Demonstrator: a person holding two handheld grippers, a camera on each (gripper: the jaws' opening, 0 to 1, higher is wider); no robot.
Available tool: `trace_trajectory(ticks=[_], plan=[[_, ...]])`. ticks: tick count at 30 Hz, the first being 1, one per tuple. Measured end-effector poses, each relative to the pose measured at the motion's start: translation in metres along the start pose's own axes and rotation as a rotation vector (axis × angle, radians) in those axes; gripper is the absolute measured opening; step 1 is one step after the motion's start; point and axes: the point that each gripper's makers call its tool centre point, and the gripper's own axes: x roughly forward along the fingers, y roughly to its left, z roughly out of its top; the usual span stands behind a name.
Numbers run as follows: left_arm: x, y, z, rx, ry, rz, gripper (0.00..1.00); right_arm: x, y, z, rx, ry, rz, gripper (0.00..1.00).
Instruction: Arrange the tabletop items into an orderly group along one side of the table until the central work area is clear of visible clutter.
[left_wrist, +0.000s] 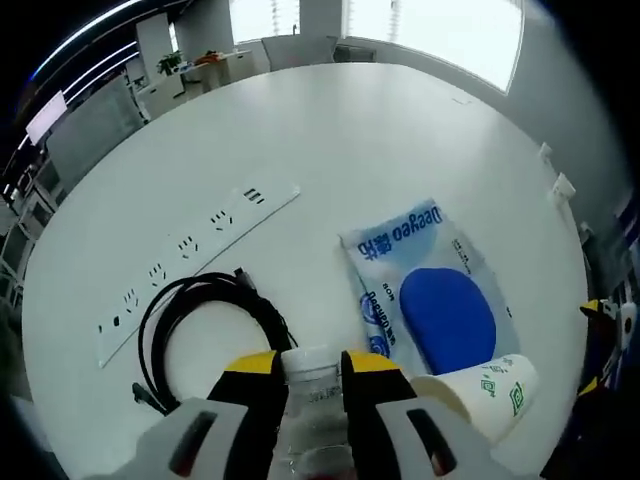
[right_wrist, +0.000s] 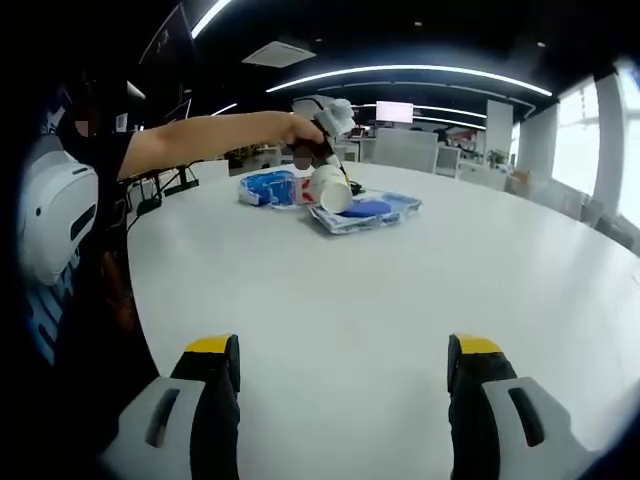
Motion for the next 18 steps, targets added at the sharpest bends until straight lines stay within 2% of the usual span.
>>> trace_trajectory(ticks=[8, 18], plan=[[0.0009, 0.0033, 0.0042, -0.058, -0.046, -0.015, 0.20, -0.0012, -0.0010, -0.0021, 0.006, 0.000, -0.001, 0.82], [-0.0054, -0.0059, 0.0096, -0.018, -0.085, -0.028, 0.20, -0.0032, -0.0011, -0.0008, 0.005, -0.003, -0.007, 0.82]])
